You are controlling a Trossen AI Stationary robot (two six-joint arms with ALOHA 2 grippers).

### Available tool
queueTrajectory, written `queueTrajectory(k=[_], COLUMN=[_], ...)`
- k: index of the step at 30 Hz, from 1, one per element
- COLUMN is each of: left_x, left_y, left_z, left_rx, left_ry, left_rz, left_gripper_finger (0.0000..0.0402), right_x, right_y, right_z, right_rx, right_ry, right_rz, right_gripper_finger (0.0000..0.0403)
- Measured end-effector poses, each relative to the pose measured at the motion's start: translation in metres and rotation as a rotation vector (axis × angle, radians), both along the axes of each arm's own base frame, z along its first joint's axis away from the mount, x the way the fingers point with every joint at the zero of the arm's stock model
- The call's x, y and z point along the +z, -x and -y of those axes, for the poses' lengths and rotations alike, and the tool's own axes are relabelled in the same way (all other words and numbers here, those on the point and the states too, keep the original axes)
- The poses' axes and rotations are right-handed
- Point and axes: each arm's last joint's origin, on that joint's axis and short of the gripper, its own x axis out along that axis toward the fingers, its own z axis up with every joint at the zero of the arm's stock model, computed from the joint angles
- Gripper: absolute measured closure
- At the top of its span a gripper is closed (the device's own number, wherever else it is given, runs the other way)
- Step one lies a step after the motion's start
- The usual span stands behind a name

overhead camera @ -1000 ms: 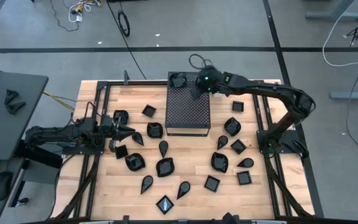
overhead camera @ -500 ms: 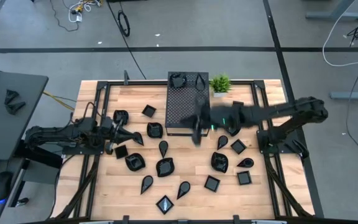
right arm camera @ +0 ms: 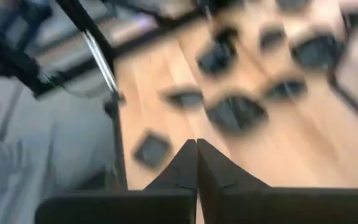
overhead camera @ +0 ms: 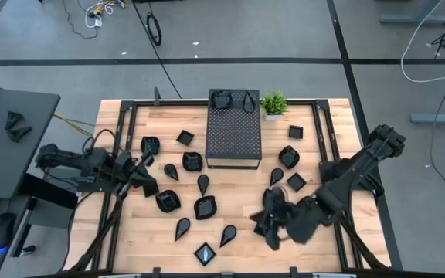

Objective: Pick & Place Mini shaped plates
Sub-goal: Put the black square-shaped plate on the shelf

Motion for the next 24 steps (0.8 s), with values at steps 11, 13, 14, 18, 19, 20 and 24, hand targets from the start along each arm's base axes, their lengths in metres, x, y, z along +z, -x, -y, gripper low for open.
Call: queueTrajectory(k=[11,13,14,18,19,20,24], left_x=[-0.003,-0.005,-0.006,-0.008,-0.008,-0.008,-0.008], left_y=[0.0,0.0,-0.001,-0.002,-0.002,-0.002,-0.002], left_z=[0.004,0.004,0.004,0.003,0.003,0.002,0.002], left_rx=[0.045,0.046,0.047,0.081,0.093,0.107,0.134], left_ry=[0.023,0.015,0.011,0.008,0.001,-0.008,-0.031], left_rz=[-0.038,-0.06,-0.071,-0.096,-0.093,-0.089,-0.082], left_gripper_finger=[0.0392,0.0391,0.0391,0.0395,0.0395,0.0395,0.0391], right_x=[-0.06,-0.075,-0.082,-0.107,-0.112,-0.118,-0.137], right_y=[0.066,0.073,0.076,0.081,0.081,0.082,0.079], right_z=[0.044,0.055,0.061,0.085,0.091,0.099,0.124], right_rx=[-0.632,-0.695,-0.714,-0.732,-0.733,-0.731,-0.719], right_ry=[-0.01,-0.03,-0.046,-0.152,-0.172,-0.182,-0.215], right_rz=[-0.594,-0.689,-0.707,-0.719,-0.722,-0.724,-0.705], right_gripper_finger=[0.0371,0.0355,0.0345,0.0302,0.0291,0.0282,0.0255])
